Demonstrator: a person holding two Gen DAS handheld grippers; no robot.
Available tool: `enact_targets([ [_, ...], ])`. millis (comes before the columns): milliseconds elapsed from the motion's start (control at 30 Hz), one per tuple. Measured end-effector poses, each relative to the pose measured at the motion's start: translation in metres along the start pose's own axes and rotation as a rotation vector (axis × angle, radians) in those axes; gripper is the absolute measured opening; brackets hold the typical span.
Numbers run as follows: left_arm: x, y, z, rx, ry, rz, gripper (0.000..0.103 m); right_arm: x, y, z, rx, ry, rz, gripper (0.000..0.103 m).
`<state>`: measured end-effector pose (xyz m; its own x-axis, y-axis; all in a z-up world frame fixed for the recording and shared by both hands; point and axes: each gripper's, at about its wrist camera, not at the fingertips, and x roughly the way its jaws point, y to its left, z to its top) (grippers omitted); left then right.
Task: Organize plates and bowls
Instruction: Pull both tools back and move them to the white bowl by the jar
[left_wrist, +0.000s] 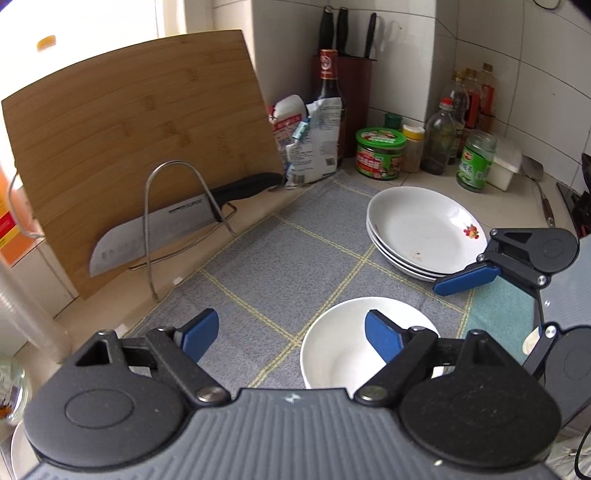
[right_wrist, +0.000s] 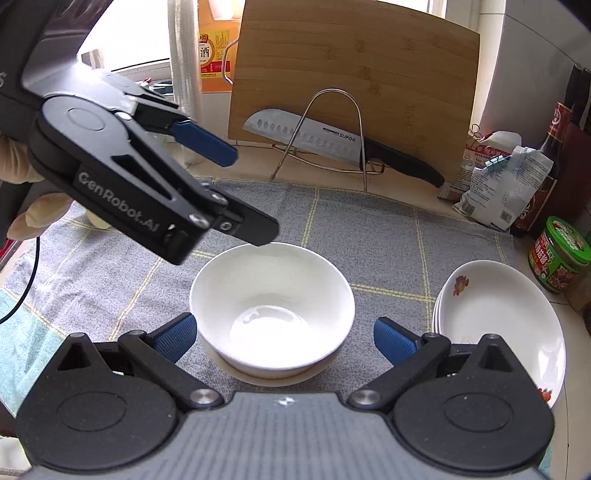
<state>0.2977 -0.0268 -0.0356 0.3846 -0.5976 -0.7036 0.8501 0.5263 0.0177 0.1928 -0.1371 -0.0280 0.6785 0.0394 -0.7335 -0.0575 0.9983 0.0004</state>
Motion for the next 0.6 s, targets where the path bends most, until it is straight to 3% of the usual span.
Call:
enact_targets([
  [200, -0.026, 0.0, -0.035, -0.177, -0.043, 0.176, 0.098, -0.007, -0.004, -0.001, -0.035, -0.028, -0.005, 0.103],
  [433, -0.056, 0.014, -0.081, -0.454, -0.042, 0.371, 0.1, -0.011, -0.002, 0.004, -0.108, -0.072, 0.079, 0.103],
  [600, -0.077, 0.03, -0.114, -0.557, -0.042, 0.431, 0.1, -0.003, 0.016, 0.015, -0.155, -0.077, 0.109, 0.103],
])
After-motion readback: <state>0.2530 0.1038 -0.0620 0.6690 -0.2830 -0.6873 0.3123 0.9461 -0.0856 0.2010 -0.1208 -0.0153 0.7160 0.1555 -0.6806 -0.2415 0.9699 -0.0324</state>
